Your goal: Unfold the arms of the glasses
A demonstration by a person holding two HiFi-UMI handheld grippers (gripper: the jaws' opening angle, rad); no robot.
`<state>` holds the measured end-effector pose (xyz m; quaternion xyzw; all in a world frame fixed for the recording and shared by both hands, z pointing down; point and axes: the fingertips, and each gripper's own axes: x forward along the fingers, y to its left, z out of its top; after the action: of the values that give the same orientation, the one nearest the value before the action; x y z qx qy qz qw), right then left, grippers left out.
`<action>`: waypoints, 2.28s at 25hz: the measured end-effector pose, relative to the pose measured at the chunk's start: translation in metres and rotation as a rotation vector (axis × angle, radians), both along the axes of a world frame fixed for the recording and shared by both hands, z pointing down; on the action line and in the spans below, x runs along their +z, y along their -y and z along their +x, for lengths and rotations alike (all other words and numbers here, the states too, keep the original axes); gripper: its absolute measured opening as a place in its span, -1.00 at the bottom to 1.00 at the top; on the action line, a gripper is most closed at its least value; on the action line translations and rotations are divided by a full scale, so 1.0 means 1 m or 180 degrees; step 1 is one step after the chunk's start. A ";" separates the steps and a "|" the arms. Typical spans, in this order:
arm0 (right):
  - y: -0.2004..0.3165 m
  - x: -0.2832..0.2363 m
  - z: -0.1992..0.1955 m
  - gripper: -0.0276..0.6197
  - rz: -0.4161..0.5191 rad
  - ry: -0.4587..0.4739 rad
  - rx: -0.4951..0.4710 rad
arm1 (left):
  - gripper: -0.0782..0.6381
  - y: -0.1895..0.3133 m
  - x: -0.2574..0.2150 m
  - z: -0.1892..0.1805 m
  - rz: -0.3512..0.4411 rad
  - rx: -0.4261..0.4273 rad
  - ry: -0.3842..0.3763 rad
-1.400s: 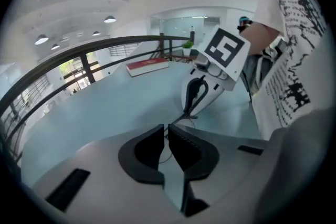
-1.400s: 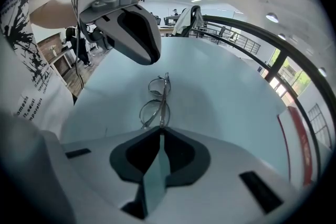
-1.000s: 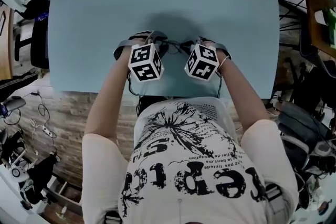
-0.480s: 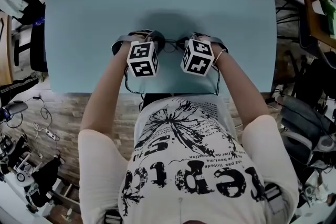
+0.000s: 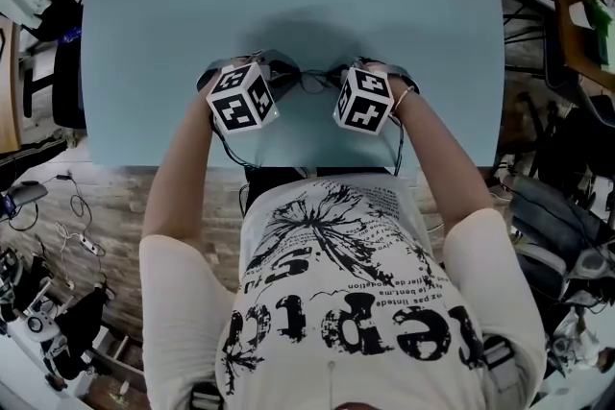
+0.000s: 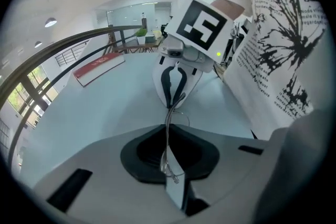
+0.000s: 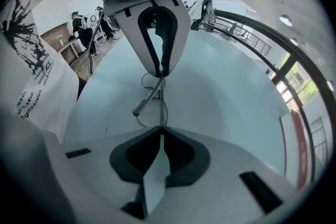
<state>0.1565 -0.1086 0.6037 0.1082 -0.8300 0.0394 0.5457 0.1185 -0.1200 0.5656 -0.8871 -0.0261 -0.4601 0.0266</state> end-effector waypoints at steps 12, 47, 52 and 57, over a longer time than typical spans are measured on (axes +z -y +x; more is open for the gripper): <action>0.003 0.000 -0.008 -0.80 0.0057 -0.0222 0.0344 | -0.70 0.007 -0.025 -0.038 -0.0096 -0.0082 -0.0297; 0.018 -0.007 -0.108 -0.58 0.0265 -0.0788 -0.0002 | -0.70 0.005 -0.032 -0.095 -0.0240 0.0201 -0.0681; 0.023 -0.001 -0.109 -0.78 0.0298 -0.0862 -0.0095 | -0.70 0.010 -0.032 -0.098 -0.0227 0.0163 -0.0689; 0.024 -0.005 -0.115 -0.82 0.0232 -0.0784 -0.0118 | -0.70 0.015 -0.031 -0.104 -0.0217 0.0144 -0.0664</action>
<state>0.0413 -0.1328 0.5985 0.1166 -0.7595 -0.0144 0.6398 0.0143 -0.1345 0.5347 -0.9297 -0.0588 -0.3635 0.0094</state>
